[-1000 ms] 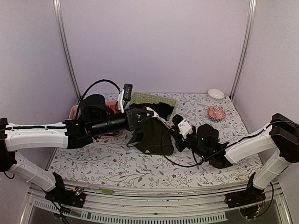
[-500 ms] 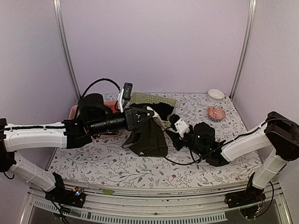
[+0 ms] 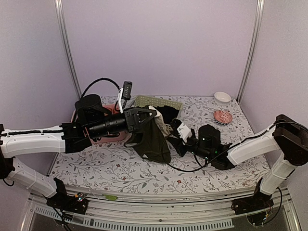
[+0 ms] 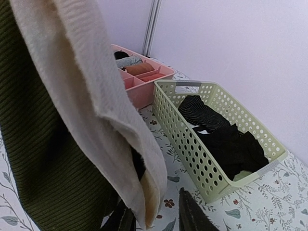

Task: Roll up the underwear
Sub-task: Pick up the underwear from the center of the board, then flatten out the underwear at the center of the board.

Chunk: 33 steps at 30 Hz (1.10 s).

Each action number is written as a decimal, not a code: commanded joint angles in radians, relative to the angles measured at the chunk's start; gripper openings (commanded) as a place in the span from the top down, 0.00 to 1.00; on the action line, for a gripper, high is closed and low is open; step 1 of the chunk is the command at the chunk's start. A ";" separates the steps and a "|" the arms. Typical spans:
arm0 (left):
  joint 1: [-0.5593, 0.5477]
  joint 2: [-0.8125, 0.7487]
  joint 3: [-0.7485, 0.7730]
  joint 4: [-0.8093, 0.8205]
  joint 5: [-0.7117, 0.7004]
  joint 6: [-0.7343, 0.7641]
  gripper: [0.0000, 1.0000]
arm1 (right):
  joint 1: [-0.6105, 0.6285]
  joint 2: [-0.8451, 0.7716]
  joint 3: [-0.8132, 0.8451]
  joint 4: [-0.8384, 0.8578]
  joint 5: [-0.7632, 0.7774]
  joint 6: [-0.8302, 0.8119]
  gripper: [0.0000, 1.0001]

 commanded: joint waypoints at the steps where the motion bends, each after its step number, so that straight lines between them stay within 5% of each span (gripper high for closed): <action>1: 0.013 -0.026 0.004 0.035 0.009 0.015 1.00 | -0.008 -0.001 0.029 -0.027 -0.022 -0.001 0.75; 4: 0.014 -0.039 0.001 0.031 -0.006 0.017 1.00 | -0.009 -0.029 0.031 -0.053 -0.011 0.001 1.00; 15: -0.024 -0.163 -0.089 -0.022 -0.143 0.024 1.00 | 0.000 -0.250 0.136 -0.476 -0.116 0.090 1.00; 22: -0.085 -0.348 -0.243 -0.059 -0.281 -0.044 1.00 | 0.149 -0.295 0.163 -0.724 -0.226 0.144 1.00; 28: -0.116 -0.450 -0.248 -0.203 -0.309 -0.054 1.00 | 0.298 -0.338 0.210 -0.823 -0.283 0.262 1.00; 33: -0.068 -0.337 -0.168 -0.273 -0.335 -0.026 1.00 | 0.209 -0.384 0.143 -0.808 -0.362 0.349 1.00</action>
